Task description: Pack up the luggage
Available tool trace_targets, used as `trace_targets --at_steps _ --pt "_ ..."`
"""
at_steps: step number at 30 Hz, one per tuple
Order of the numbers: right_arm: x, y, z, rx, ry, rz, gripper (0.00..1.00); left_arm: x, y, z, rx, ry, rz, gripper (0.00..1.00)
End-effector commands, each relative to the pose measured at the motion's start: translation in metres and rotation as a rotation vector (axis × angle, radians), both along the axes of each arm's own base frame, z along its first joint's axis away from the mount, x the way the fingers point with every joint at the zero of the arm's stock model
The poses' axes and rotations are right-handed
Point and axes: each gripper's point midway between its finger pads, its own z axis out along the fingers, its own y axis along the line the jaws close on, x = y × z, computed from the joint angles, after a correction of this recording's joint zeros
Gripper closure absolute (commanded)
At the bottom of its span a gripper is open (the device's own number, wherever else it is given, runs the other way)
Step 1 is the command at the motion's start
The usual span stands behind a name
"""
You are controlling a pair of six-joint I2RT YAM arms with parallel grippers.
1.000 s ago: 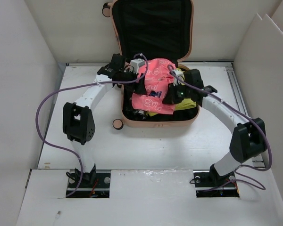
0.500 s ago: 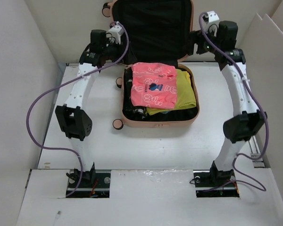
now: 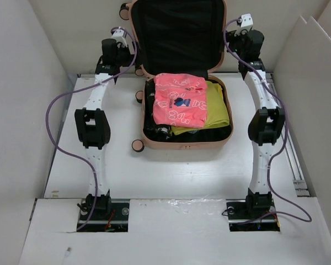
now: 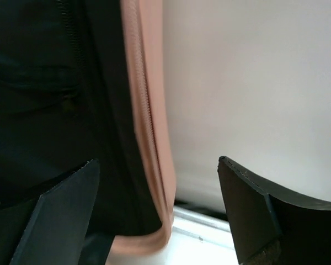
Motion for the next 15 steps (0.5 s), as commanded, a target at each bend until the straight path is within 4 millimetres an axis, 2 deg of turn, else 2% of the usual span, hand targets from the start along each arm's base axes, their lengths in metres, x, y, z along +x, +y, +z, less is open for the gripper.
trace_targets --at_steps 1,2,3,5,7,8,11,12,13,15 --pt "0.008 0.001 0.074 0.08 -0.319 -0.009 0.1 0.001 -0.015 0.081 -0.032 -0.238 -0.047 0.03" --pt "0.018 0.001 0.056 0.117 -0.304 -0.016 0.11 0.005 -0.015 0.075 -0.032 -0.237 -0.047 0.02" --pt "0.019 0.001 0.057 0.134 -0.323 -0.011 0.13 0.002 -0.02 0.078 -0.029 -0.254 -0.082 0.02" --pt "0.023 0.003 0.053 0.167 -0.352 -0.002 0.23 0.006 -0.025 0.076 -0.033 -0.28 -0.108 0.01" --pt "0.024 0.015 0.049 0.16 -0.374 0.043 0.38 0.007 -0.029 0.081 -0.053 -0.292 -0.129 0.01" --pt "0.022 0.015 0.055 0.161 -0.4 0.045 0.54 0.009 -0.023 0.086 -0.062 -0.31 -0.12 0.01" --pt "0.021 0.02 0.054 0.155 -0.417 0.07 0.75 0.006 -0.023 0.088 -0.094 -0.303 -0.146 0.01" --pt "0.019 0.019 0.052 0.155 -0.412 0.07 0.86 0.005 -0.016 0.092 -0.092 -0.304 -0.136 0.01" --pt "0.021 0.02 0.047 0.155 -0.406 0.07 0.91 0.005 -0.01 0.09 -0.092 -0.294 -0.137 0.01" --pt "0.015 0.021 0.053 0.152 -0.422 0.081 1.0 -0.002 -0.001 0.099 -0.091 -0.291 -0.141 0.01"
